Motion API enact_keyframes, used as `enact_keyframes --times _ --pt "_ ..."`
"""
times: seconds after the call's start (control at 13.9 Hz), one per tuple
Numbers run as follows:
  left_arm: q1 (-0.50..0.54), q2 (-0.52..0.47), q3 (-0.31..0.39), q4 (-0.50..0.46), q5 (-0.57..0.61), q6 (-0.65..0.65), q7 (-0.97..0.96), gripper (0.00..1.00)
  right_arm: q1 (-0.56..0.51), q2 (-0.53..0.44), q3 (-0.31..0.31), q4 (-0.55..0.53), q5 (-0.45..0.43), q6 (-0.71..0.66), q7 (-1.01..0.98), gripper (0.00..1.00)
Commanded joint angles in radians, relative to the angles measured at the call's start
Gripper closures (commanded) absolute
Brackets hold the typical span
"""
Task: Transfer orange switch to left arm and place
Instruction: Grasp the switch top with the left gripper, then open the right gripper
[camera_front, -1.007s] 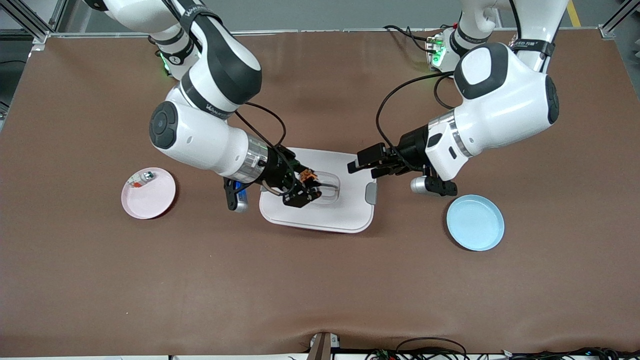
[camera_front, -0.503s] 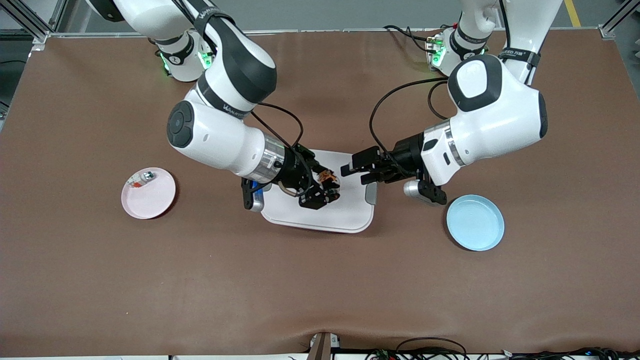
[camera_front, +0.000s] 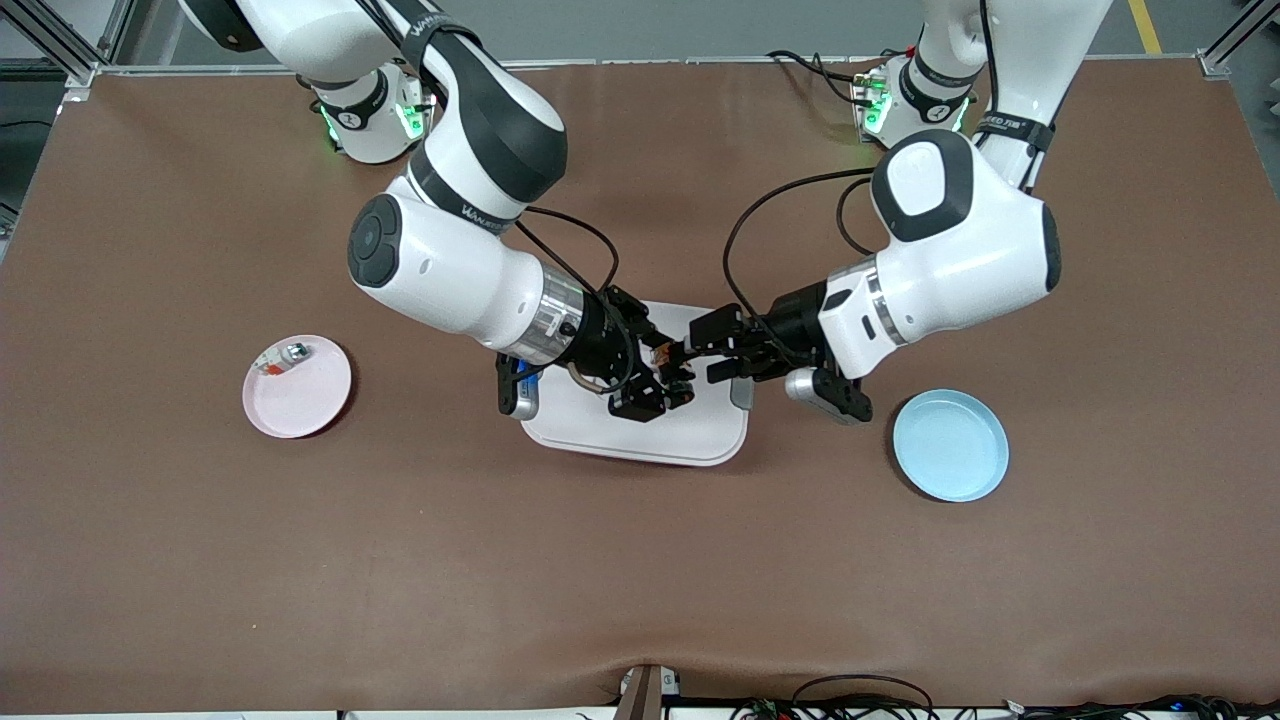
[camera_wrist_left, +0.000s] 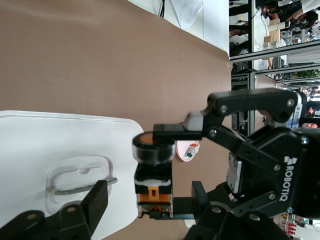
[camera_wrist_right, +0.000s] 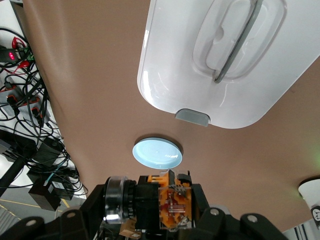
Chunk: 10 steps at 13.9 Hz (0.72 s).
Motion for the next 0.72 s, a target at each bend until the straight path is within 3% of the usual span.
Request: enact_keyframes --times 0.0,0.14,0.43,0.5,0.65 --pt "-0.004 0.0 -0.003 -0.007 -0.026 0.016 0.021 0.28 0.013 0.023 -0.012 0.045 0.019 0.016 0.05 1.0" --pt "-0.004 0.005 -0.004 -0.01 -0.026 0.016 0.021 0.31 0.013 0.026 -0.013 0.047 0.019 0.016 0.056 1.0" --pt "-0.02 0.014 -0.004 -0.004 -0.054 0.028 0.021 0.47 0.013 0.029 -0.013 0.054 0.019 0.026 0.082 1.0" --pt "-0.022 0.015 -0.003 -0.006 -0.054 0.031 0.021 0.56 0.013 0.031 -0.013 0.055 0.019 0.026 0.091 1.0" --pt "-0.02 0.02 -0.003 -0.007 -0.049 0.031 0.023 0.83 0.013 0.033 -0.013 0.055 0.019 0.027 0.098 1.0"
